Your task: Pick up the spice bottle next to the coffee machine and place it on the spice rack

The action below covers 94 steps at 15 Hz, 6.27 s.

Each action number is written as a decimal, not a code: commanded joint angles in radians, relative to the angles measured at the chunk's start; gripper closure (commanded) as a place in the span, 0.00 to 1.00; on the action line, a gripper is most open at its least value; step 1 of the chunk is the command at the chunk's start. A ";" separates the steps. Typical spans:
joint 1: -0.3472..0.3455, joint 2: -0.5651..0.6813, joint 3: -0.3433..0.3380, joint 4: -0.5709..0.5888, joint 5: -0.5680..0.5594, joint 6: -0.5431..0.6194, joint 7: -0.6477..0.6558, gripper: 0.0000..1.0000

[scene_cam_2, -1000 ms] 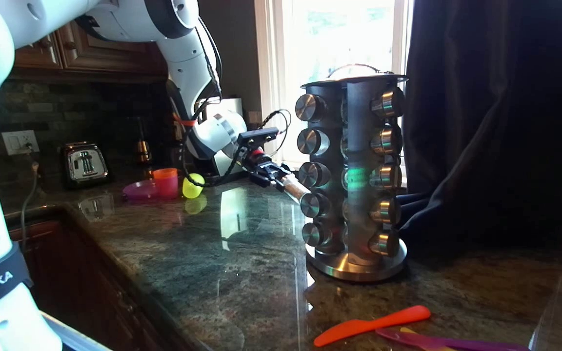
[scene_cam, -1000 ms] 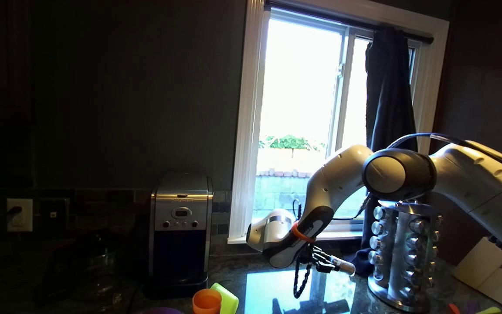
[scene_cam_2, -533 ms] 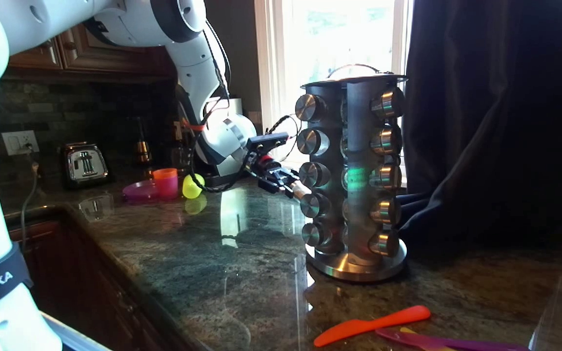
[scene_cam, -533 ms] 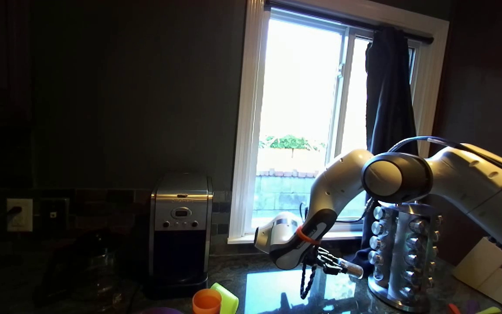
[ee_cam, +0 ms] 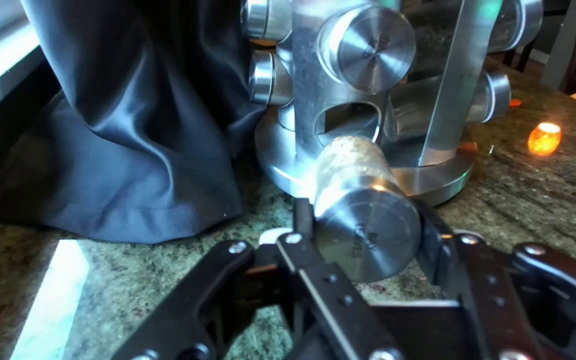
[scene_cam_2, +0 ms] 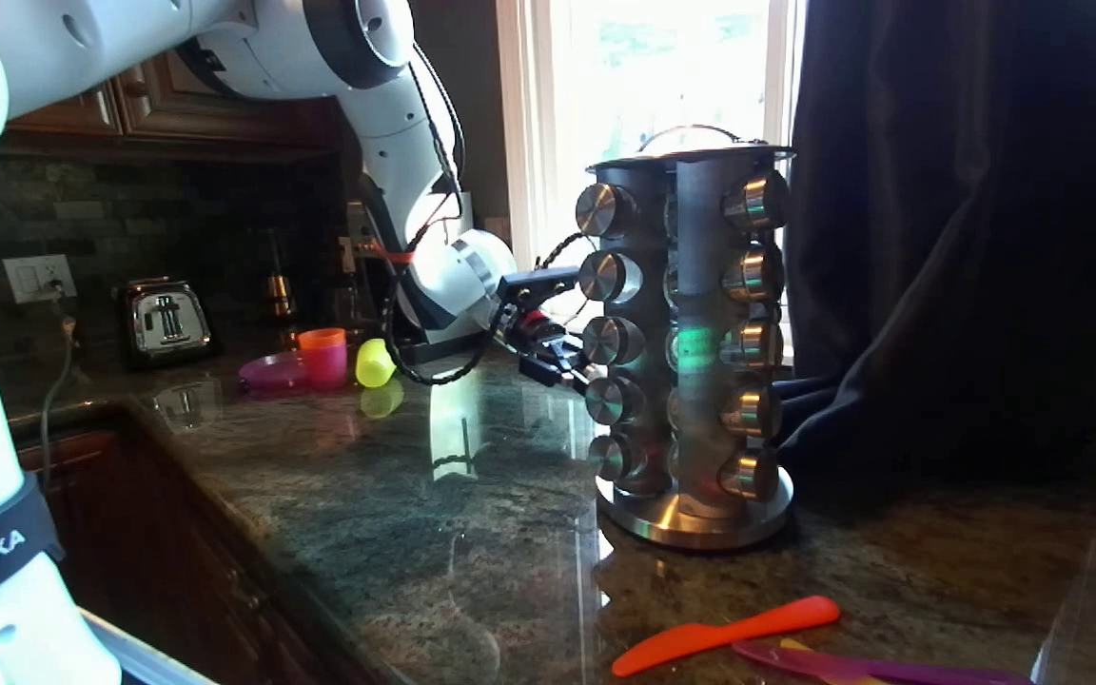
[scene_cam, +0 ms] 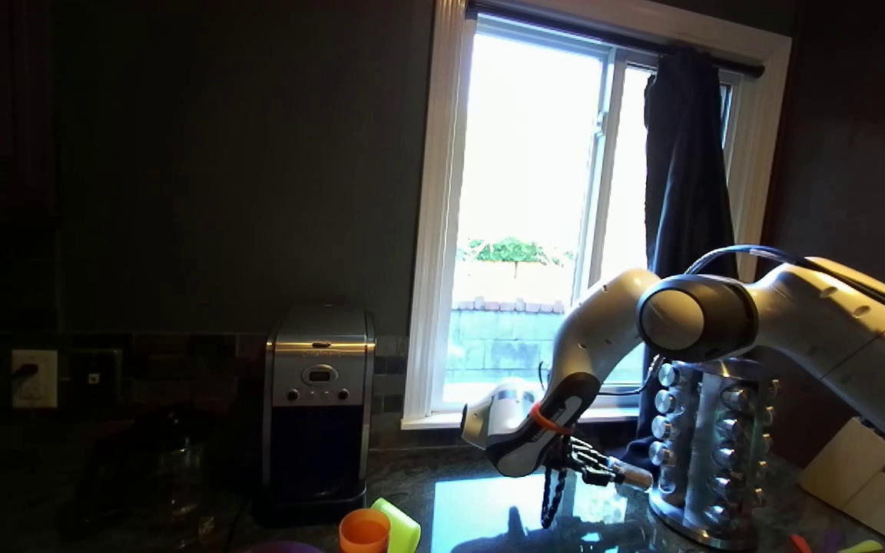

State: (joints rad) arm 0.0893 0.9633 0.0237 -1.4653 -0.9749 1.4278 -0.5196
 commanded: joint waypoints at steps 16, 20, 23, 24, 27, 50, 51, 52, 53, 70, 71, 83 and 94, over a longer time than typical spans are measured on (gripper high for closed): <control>-0.037 0.039 -0.015 0.022 -0.025 -0.063 -0.060 0.75; -0.035 0.037 -0.020 0.021 -0.031 -0.067 -0.061 0.75; -0.032 0.035 -0.023 0.021 -0.041 -0.071 -0.060 0.75; -0.032 0.034 -0.024 0.021 -0.044 -0.073 -0.059 0.75; -0.034 0.038 -0.028 0.020 -0.047 -0.072 -0.056 0.75; -0.038 0.082 -0.013 0.067 -0.030 -0.103 0.017 0.50; -0.038 0.085 -0.013 0.072 -0.029 -0.106 0.017 0.50; -0.038 0.086 -0.014 0.074 -0.029 -0.107 0.017 0.50; -0.038 0.087 -0.014 0.075 -0.029 -0.107 0.017 0.50; -0.010 0.173 -0.049 0.090 -0.140 -0.182 0.047 0.75; -0.014 0.173 -0.050 0.091 -0.143 -0.179 0.042 0.75; -0.100 0.125 -0.011 0.077 -0.112 -0.107 -0.183 0.75; -0.209 0.107 -0.003 0.097 -0.010 -0.061 -0.330 0.75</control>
State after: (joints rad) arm -0.0724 1.0851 0.0085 -1.3587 -1.0414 1.3321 -0.8269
